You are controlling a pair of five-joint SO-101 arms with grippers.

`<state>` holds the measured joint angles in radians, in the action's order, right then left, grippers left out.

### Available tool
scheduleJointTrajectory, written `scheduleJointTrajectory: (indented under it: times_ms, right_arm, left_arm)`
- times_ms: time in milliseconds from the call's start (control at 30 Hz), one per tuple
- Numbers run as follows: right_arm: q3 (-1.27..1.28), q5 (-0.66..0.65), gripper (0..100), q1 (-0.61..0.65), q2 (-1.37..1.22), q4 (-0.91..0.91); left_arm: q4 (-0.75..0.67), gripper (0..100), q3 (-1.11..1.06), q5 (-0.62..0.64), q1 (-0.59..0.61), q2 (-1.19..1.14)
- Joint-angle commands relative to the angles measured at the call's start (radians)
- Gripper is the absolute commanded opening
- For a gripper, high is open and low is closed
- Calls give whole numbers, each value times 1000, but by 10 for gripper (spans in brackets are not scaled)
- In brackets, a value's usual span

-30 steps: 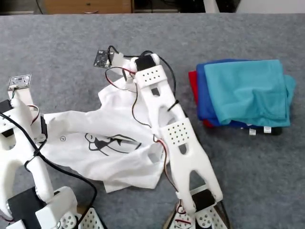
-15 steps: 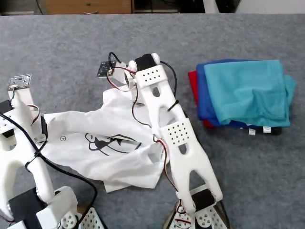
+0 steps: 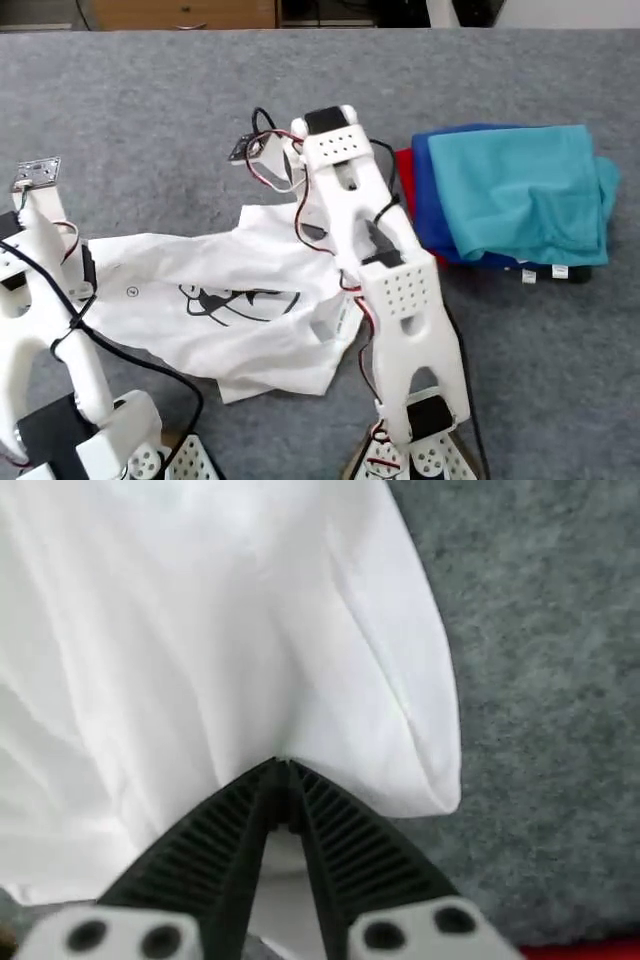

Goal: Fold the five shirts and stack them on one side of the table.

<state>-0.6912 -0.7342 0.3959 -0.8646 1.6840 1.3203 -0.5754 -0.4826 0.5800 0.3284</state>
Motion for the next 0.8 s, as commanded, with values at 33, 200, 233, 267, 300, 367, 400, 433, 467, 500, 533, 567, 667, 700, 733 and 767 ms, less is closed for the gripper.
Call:
scheduleJointTrajectory:
  times_ms: [33,200,233,267,300,367,400,433,467,500,533,567,667,700,733,767]
  right_arm:
    - [56,133,23,-19,150,-143]
    - [-39,265,274,-12,154,-218]
    - [-56,265,312,-8,142,-227]
    - [-73,270,333,-4,130,-235]
    - [-88,272,336,-2,111,-236]
    - [-119,273,321,5,71,-229]
    - [-134,281,312,8,50,-222]
    - [-151,301,303,8,31,-207]
    - [-171,328,296,5,16,-187]
    - [-194,351,292,2,1,-166]
    - [-222,365,293,-5,-13,-140]
    - [-249,377,293,-15,-25,-109]
    - [-335,373,293,-28,-51,-17]
    - [-361,370,293,-30,-58,18]
    - [-383,368,295,-30,-64,54]
    - [-404,368,295,-28,-68,86]
  left_arm:
    - [-3,19,5,-32,11,35]
    - [-6,19,3,-32,11,35]
    - [-6,19,3,-32,11,35]
    - [-6,19,3,-32,11,35]
    - [-6,19,3,-32,11,35]
    - [-5,19,3,-34,11,35]
    - [-5,19,3,-34,11,35]
    - [-5,19,3,-34,11,35]
    - [-5,19,3,-34,11,35]
    - [-5,19,3,-34,12,35]
    - [-5,19,3,-34,12,35]
    - [-3,19,3,-34,12,35]
    - [-3,19,3,-34,12,35]
    - [-3,19,3,-34,12,35]
    - [-3,19,3,-34,12,35]
    - [-3,19,3,-34,12,35]
